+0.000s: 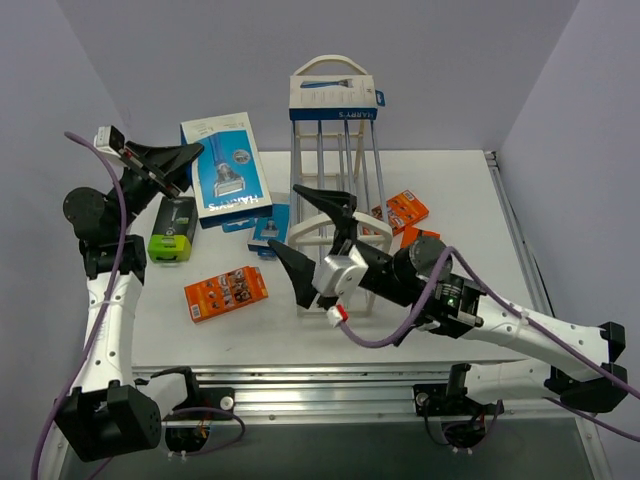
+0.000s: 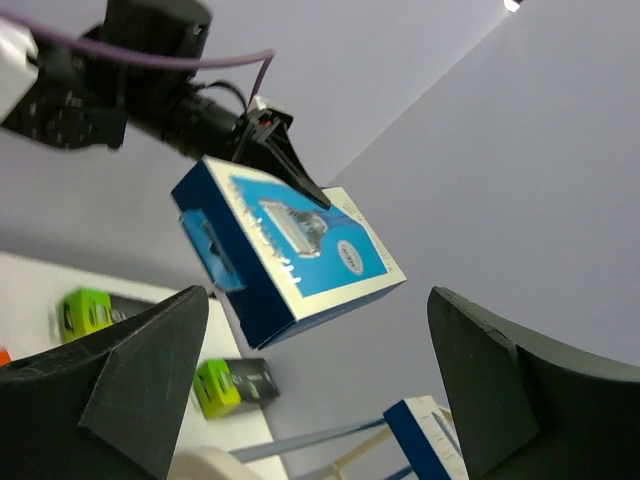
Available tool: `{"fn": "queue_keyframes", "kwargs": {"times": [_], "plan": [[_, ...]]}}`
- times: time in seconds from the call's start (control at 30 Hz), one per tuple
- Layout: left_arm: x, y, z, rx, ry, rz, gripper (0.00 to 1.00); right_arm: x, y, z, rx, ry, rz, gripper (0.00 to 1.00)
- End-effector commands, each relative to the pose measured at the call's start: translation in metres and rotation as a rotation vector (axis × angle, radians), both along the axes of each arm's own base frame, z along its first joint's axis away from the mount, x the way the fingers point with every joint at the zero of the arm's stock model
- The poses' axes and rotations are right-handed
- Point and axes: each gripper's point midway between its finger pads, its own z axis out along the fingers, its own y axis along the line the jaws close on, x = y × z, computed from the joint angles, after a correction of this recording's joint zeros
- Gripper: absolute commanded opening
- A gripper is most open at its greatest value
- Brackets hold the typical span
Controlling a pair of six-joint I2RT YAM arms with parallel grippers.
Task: Place and organize the shaving razors onto the shelf
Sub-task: Pass the shaving razor from the right arm to the left, then pass the shaving razor from the left arm to the right
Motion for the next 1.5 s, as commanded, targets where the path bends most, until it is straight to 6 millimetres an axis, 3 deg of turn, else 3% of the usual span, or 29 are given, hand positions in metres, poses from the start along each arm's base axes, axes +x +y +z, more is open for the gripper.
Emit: {"fn": "queue_keyframes", "kwargs": {"times": [0.0, 0.2, 0.3, 0.43, 0.57, 0.83, 1.1, 1.47], "plan": [[-0.026, 0.005, 0.065, 0.025, -0.269, 0.072, 0.02, -0.010, -0.016, 0.056, 0.242, 0.211, 0.084, 0.86], [-0.036, 0.016, 0.096, 0.062, -0.413, 0.230, 0.02, -0.007, -0.035, 0.098, 0.490, 0.412, 0.124, 0.85], [-0.043, 0.023, 0.110, 0.077, -0.471, 0.327, 0.02, 0.003, -0.044, 0.112, 0.654, 0.600, 0.140, 0.78], [-0.061, 0.027, 0.123, 0.083, -0.543, 0.398, 0.02, 0.015, -0.044, 0.113, 0.788, 0.826, 0.142, 0.74], [-0.070, 0.025, 0.129, 0.104, -0.596, 0.408, 0.02, 0.018, -0.048, 0.120, 0.941, 1.020, 0.260, 0.74], [-0.088, 0.025, 0.139, 0.068, -0.702, 0.413, 0.02, 0.020, -0.039, 0.111, 0.983, 1.234, 0.335, 0.74], [-0.087, 0.027, 0.135, 0.014, -0.684, 0.392, 0.02, 0.031, -0.010, 0.071, 0.989, 1.419, 0.390, 0.74], [-0.088, 0.028, 0.131, -0.005, -0.690, 0.387, 0.02, 0.021, 0.017, 0.064, 0.914, 1.461, 0.548, 0.75]]}}
